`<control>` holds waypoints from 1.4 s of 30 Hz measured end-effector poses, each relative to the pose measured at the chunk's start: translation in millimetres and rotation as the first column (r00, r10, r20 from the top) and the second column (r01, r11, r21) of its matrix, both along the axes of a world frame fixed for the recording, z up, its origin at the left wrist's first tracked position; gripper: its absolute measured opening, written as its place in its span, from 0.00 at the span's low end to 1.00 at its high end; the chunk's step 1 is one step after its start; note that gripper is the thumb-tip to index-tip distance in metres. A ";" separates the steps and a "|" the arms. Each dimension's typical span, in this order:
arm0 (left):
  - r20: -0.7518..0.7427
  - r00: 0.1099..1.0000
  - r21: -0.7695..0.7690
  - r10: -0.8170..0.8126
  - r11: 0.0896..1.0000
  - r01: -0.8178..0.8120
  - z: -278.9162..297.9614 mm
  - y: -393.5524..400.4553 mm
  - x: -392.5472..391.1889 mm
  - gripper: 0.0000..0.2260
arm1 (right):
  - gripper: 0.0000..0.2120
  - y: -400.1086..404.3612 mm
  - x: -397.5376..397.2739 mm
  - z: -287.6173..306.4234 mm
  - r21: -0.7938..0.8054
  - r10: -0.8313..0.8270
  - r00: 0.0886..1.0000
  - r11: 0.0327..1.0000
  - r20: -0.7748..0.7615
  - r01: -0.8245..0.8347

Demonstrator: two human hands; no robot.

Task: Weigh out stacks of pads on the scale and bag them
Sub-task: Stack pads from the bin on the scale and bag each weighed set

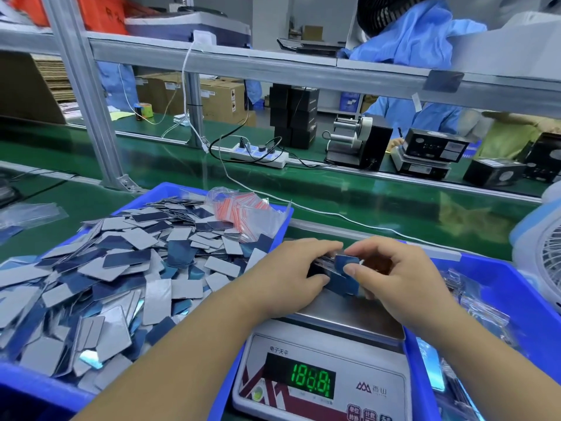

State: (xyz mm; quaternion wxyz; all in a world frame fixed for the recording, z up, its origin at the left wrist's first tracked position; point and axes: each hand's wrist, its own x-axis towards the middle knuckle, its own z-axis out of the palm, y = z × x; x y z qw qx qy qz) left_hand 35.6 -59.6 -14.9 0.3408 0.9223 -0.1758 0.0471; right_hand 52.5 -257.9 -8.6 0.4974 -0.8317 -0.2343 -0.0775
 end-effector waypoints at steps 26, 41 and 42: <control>-0.005 0.999 -0.059 -0.043 0.997 0.043 4.2 -5.3 -3.1 0.19 | 0.14 6.9 -4.4 -2.4 -0.099 -0.071 0.961 0.990 0.267 0.101; -0.064 0.998 -0.099 -0.019 0.995 0.013 2.6 -2.4 -3.9 0.25 | 0.16 -3.0 -5.3 9.4 -0.457 0.035 0.992 0.889 0.123 0.025; -0.061 0.998 -0.092 -0.014 0.996 0.009 2.8 -2.4 -3.7 0.26 | 0.15 -0.4 -6.6 7.4 -0.457 0.035 0.992 0.889 0.119 0.023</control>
